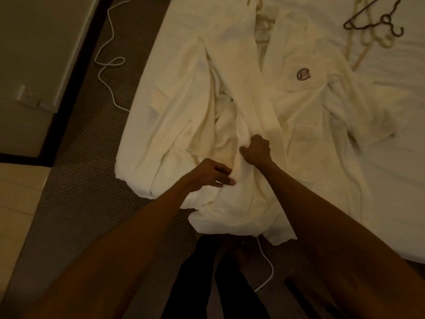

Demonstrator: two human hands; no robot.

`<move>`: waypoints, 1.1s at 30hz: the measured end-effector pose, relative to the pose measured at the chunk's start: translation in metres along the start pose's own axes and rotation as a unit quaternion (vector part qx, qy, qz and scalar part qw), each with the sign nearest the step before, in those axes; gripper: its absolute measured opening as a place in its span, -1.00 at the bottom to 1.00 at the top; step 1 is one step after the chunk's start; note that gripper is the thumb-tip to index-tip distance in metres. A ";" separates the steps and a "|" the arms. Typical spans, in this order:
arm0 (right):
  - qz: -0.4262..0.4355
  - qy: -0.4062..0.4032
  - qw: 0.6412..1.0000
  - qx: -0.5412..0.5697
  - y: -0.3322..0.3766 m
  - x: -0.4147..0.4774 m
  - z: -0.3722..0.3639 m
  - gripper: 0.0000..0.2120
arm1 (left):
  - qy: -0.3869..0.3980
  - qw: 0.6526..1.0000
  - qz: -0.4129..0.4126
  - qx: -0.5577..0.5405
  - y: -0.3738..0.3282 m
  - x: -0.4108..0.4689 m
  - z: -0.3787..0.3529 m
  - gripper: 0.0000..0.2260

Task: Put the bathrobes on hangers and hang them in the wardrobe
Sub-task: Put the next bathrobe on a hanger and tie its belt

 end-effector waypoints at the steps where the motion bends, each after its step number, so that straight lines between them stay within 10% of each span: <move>1: 0.003 -0.019 1.000 0.011 -0.005 0.002 0.005 -0.49 | 0.028 0.999 0.020 0.013 -0.002 0.004 0.004 -0.68; 11: -0.007 0.041 0.952 0.304 -0.084 -0.019 0.035 -0.68 | -0.054 0.985 -0.037 -0.162 -0.048 0.042 -0.011 -0.71; 20: -0.035 -0.035 0.965 0.259 -0.108 -0.022 0.054 -0.67 | -0.023 0.994 0.062 -0.085 -0.028 0.060 -0.070 -0.56; 25: 0.002 -0.089 0.973 0.213 -0.088 -0.032 0.054 -0.65 | -0.051 0.998 0.031 -0.002 -0.063 0.038 -0.008 -0.80; 33: 0.052 0.008 0.976 0.210 -0.022 -0.019 0.032 -0.46 | 0.008 0.997 0.031 -0.072 -0.110 0.000 0.017 -0.73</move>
Point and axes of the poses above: each hand's wrist, its own x-axis towards the middle knuckle, its own z-axis out of the back of the hand, y = z × x, the point moved 7 cm from there along x, towards the middle knuckle, and after that the axes turned 15 degrees about -x, right-handed, at the moved point
